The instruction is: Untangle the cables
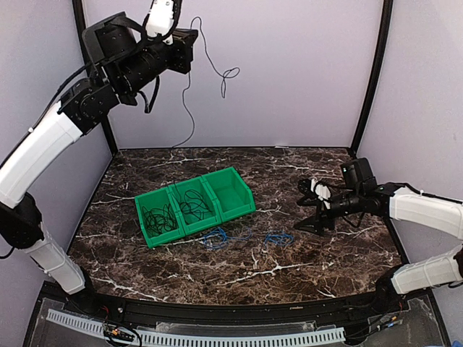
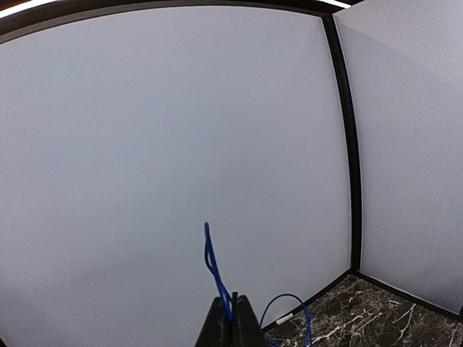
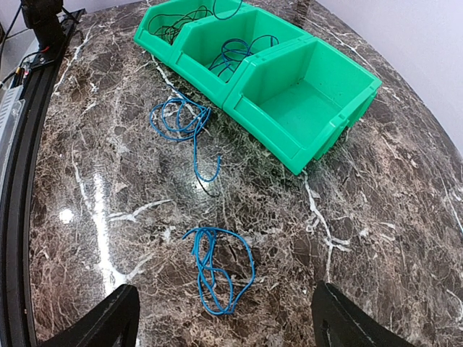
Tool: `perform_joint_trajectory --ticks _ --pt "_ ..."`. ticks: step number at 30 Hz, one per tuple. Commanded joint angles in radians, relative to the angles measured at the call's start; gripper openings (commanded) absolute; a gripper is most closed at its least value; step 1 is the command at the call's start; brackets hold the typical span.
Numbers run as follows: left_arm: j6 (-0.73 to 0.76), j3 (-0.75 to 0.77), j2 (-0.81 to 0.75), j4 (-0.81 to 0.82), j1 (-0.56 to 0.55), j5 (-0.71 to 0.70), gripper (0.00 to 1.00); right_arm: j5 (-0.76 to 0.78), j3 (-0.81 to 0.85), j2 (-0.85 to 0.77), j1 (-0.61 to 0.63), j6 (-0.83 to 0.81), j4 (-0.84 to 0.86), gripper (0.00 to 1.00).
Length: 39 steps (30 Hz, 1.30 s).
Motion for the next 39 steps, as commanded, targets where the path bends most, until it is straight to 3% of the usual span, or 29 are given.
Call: perform_joint_trajectory --ticks 1,6,12,20,33,36,39 --pt "0.011 -0.114 -0.042 0.035 0.003 -0.021 0.00 -0.007 0.001 -0.016 -0.004 -0.015 0.010 0.84" --pt "-0.052 -0.366 -0.145 0.132 0.003 -0.066 0.00 -0.014 0.004 0.003 -0.004 -0.023 0.006 0.84" --pt "-0.165 -0.630 -0.263 0.118 0.003 -0.111 0.00 -0.021 0.032 0.046 -0.002 -0.043 -0.040 0.83" --pt "-0.290 -0.851 -0.353 0.079 0.011 -0.139 0.00 -0.026 0.031 0.054 -0.002 -0.050 -0.041 0.82" --pt "-0.392 -0.972 -0.270 0.156 0.061 -0.051 0.00 -0.020 0.031 0.060 -0.001 -0.055 -0.044 0.82" --pt "-0.398 -0.965 -0.230 0.188 0.064 0.022 0.00 -0.017 0.031 0.063 -0.001 -0.057 -0.046 0.82" --pt "-0.388 -0.970 -0.208 0.245 0.063 0.193 0.00 -0.013 0.033 0.067 -0.001 -0.060 -0.050 0.82"
